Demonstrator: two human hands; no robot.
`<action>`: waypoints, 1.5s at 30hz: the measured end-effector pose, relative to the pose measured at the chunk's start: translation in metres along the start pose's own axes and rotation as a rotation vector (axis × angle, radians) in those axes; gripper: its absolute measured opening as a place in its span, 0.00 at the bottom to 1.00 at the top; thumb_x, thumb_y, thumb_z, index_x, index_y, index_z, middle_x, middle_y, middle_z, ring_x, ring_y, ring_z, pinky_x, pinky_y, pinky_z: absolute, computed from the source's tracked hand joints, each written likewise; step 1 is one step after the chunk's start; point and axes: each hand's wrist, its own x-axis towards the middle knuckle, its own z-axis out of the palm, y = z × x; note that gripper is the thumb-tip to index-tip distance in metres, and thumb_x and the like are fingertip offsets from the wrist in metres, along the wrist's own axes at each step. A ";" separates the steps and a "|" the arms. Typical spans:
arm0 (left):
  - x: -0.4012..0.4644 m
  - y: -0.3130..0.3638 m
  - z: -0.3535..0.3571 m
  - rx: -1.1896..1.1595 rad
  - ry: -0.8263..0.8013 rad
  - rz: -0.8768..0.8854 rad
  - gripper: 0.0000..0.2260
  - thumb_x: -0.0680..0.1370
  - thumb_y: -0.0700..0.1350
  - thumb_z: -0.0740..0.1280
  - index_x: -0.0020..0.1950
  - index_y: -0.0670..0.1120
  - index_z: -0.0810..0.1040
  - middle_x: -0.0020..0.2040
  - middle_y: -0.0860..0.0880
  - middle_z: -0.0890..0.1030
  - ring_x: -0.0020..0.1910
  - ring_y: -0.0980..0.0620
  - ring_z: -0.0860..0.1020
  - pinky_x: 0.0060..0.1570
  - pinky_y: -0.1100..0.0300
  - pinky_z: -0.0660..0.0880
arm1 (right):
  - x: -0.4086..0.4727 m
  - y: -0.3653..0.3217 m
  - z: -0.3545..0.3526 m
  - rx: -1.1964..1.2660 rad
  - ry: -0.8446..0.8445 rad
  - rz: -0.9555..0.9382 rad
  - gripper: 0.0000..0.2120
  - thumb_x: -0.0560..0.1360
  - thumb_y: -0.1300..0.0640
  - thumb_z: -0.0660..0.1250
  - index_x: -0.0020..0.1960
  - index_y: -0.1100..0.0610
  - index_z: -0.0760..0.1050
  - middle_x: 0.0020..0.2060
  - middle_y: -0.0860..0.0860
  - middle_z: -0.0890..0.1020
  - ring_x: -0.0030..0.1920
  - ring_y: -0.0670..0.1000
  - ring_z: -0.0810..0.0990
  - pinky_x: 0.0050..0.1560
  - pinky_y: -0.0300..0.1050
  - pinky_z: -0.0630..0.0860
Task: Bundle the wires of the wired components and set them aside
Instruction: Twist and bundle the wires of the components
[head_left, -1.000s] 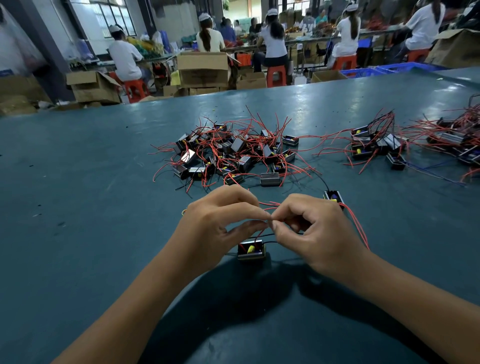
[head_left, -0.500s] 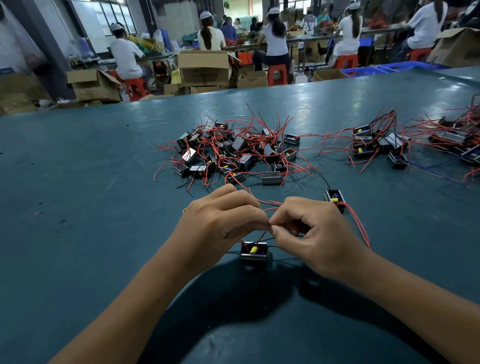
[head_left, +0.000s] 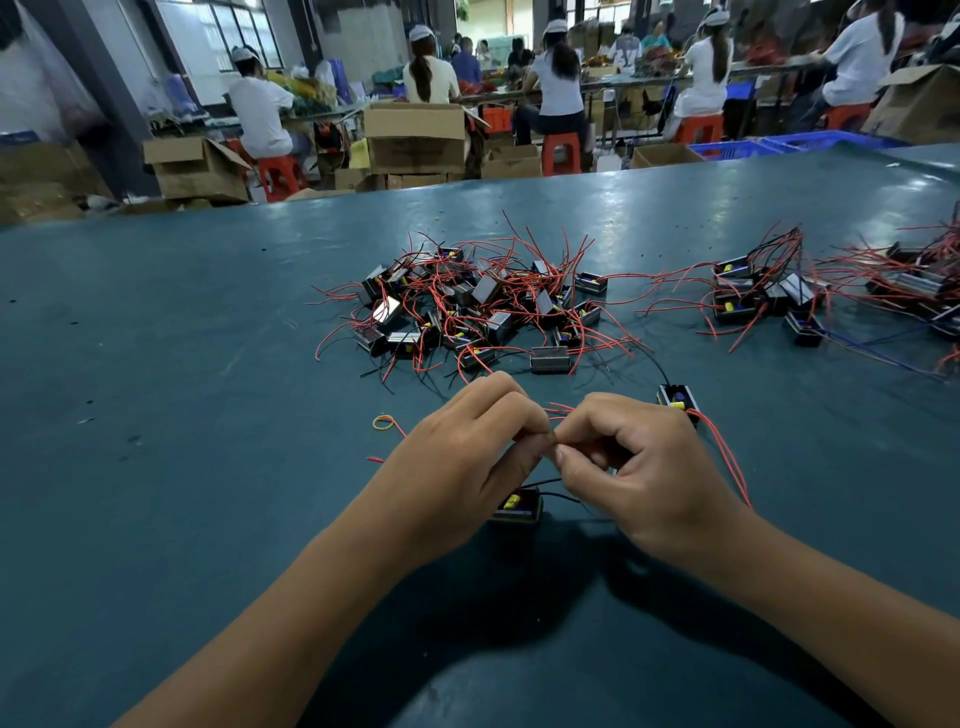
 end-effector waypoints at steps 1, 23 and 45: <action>0.000 0.001 0.001 -0.001 0.001 -0.021 0.09 0.82 0.42 0.62 0.48 0.38 0.77 0.45 0.47 0.74 0.42 0.52 0.70 0.43 0.60 0.70 | 0.000 -0.001 0.000 -0.009 0.009 0.006 0.03 0.70 0.63 0.69 0.37 0.57 0.78 0.30 0.46 0.73 0.31 0.43 0.70 0.35 0.33 0.66; 0.002 0.017 0.001 -0.079 -0.065 -0.260 0.07 0.81 0.42 0.64 0.44 0.48 0.71 0.40 0.57 0.69 0.40 0.60 0.68 0.40 0.70 0.63 | -0.002 -0.003 0.000 -0.178 0.012 -0.049 0.05 0.70 0.62 0.69 0.36 0.58 0.76 0.30 0.51 0.74 0.32 0.49 0.71 0.34 0.43 0.68; 0.001 0.016 0.009 -0.734 -0.094 -0.773 0.13 0.78 0.42 0.65 0.34 0.50 0.73 0.28 0.54 0.67 0.27 0.57 0.62 0.30 0.59 0.60 | -0.002 0.001 0.002 -0.427 0.023 -0.282 0.07 0.73 0.59 0.65 0.38 0.59 0.76 0.33 0.49 0.75 0.32 0.51 0.72 0.35 0.42 0.68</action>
